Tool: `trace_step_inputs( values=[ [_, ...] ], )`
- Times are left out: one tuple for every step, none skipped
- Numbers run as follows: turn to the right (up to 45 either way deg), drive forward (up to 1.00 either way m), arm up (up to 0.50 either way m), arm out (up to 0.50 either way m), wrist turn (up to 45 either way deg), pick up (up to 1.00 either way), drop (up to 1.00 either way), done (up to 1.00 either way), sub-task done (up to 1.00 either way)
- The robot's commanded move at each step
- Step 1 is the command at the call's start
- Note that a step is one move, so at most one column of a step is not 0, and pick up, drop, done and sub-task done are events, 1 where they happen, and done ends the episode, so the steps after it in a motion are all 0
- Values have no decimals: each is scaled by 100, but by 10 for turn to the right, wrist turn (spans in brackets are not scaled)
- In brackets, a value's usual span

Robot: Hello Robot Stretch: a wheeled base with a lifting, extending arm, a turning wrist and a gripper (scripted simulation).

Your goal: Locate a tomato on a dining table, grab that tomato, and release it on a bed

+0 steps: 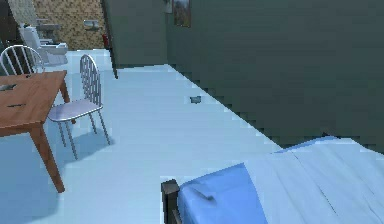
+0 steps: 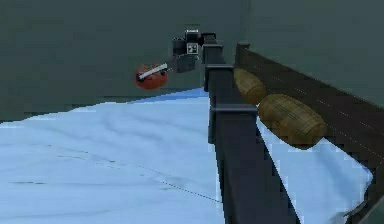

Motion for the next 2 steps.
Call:
trace_step_inputs(
  values=[
    [0,0,0,0,150,0,0,0,0],
    [0,0,-26,0,0,0,0,0,0]
  ],
)
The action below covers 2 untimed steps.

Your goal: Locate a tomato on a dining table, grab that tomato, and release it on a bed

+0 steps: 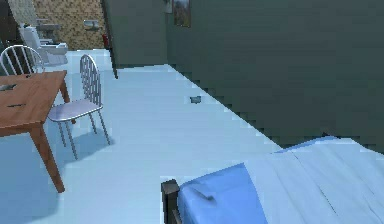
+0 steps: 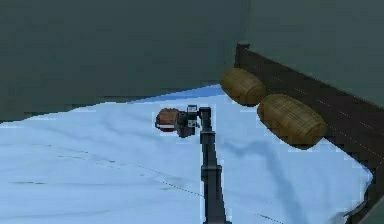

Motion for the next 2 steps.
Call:
trace_step_inputs(
  values=[
    [0,0,-32,0,0,0,0,0,0],
    [0,0,0,0,0,0,100,0,0]
  ],
)
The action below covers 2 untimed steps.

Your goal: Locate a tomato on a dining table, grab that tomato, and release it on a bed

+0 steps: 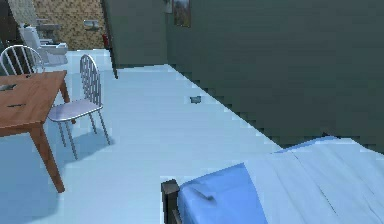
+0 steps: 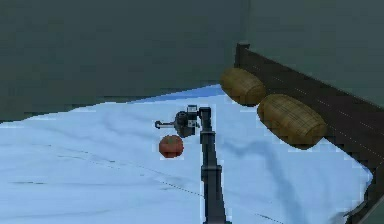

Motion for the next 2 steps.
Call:
trace_step_inputs(
  values=[
    [0,0,10,0,0,0,0,0,0],
    [0,0,0,-8,0,0,0,0,0]
  ],
)
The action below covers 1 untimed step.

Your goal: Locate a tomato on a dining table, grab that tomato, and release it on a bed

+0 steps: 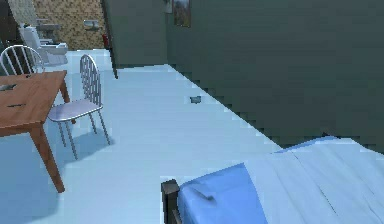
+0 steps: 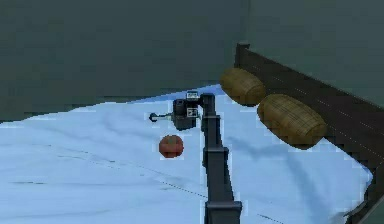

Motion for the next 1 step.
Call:
trace_step_inputs(
  values=[
    [0,0,0,0,0,0,0,100,0]
  ],
)
